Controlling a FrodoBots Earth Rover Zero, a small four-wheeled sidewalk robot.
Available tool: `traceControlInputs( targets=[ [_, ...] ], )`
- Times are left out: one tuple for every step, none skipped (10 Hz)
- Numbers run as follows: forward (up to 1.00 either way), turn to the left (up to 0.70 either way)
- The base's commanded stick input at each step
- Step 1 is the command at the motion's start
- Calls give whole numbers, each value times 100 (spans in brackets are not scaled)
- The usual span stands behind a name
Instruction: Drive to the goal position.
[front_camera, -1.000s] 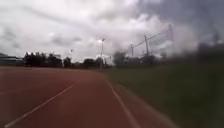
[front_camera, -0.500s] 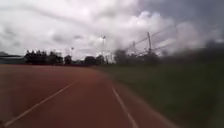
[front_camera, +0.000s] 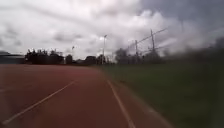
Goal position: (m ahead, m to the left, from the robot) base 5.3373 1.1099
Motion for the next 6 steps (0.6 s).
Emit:
traceControlInputs(
  targets=[
    [70, 1],
    [70, 0],
    [70, 0],
    [70, 0],
    [70, 0],
    [70, 0]
  ],
)
